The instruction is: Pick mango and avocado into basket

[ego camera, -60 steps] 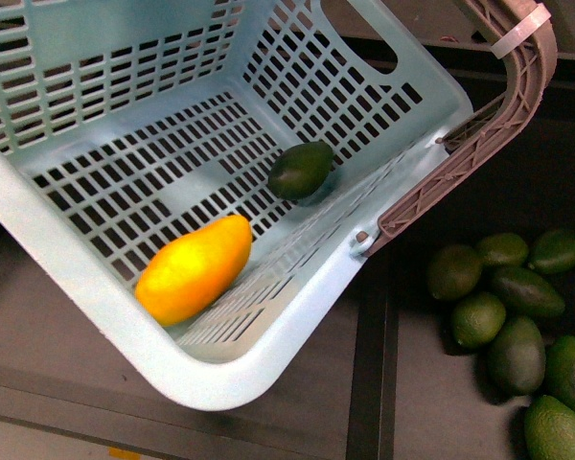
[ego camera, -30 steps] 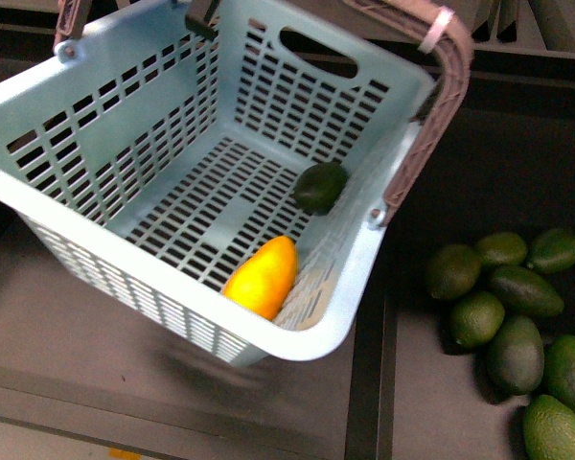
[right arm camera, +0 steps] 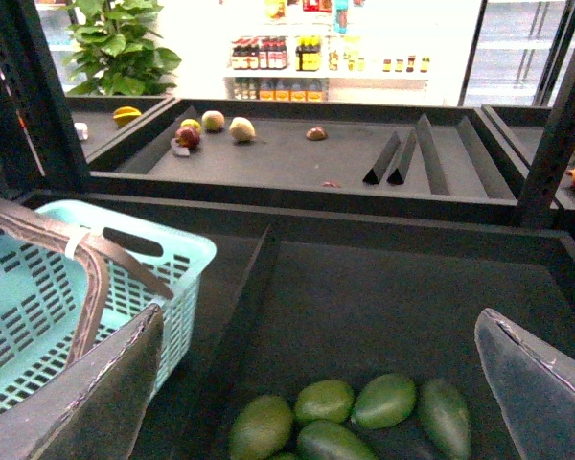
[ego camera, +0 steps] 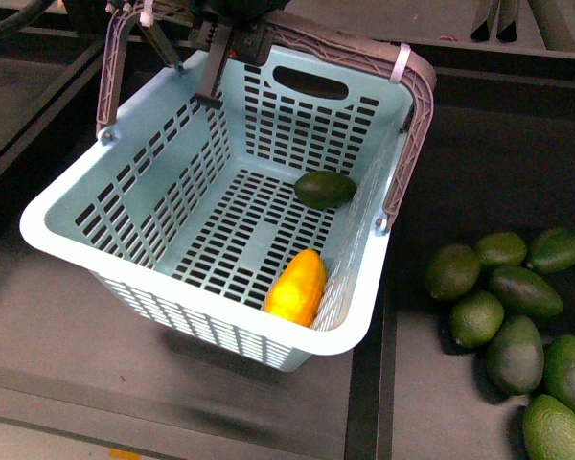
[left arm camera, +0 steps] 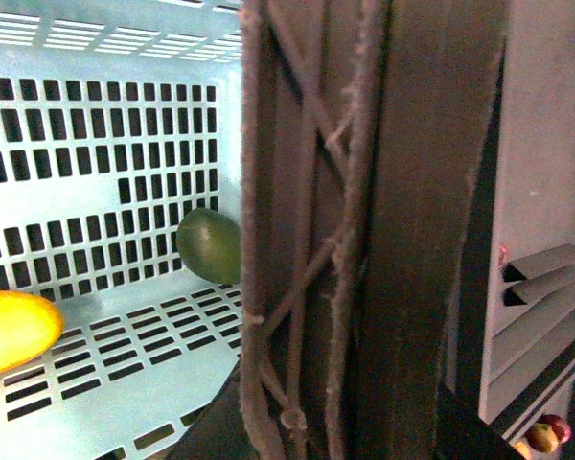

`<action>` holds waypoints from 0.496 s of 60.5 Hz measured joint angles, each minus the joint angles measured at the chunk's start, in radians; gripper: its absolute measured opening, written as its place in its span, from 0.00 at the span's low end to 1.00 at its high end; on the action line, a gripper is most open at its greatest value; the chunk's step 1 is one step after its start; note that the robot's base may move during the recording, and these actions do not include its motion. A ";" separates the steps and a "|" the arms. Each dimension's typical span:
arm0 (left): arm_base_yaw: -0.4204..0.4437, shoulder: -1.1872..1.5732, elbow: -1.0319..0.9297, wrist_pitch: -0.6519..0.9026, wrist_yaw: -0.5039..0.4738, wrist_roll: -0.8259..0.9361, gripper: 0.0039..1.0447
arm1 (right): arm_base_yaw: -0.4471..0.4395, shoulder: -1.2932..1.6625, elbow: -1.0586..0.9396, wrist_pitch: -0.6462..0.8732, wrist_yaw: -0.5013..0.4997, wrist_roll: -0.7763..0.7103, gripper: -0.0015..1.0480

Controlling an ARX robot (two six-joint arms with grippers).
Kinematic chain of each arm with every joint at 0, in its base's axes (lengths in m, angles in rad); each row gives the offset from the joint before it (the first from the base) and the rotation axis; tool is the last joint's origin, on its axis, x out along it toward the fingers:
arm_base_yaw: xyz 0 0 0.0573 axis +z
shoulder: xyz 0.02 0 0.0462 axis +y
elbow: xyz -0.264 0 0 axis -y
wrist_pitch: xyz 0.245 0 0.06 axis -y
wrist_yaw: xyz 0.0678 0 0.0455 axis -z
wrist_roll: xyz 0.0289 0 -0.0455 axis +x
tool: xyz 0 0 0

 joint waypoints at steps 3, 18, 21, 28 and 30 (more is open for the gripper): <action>0.003 0.000 -0.027 0.016 -0.001 0.004 0.15 | 0.000 0.000 0.000 0.000 0.000 0.000 0.92; 0.016 -0.035 -0.128 0.097 0.001 0.008 0.19 | 0.000 0.000 0.000 0.000 0.000 0.000 0.92; 0.016 -0.042 -0.150 0.105 -0.022 0.011 0.28 | 0.000 0.000 0.000 0.000 0.000 0.000 0.92; 0.022 -0.067 -0.204 0.124 -0.068 -0.006 0.48 | 0.000 0.000 0.000 0.000 0.000 0.000 0.92; 0.026 -0.084 -0.221 0.130 -0.084 -0.013 0.55 | 0.000 0.000 0.000 0.000 0.000 0.000 0.92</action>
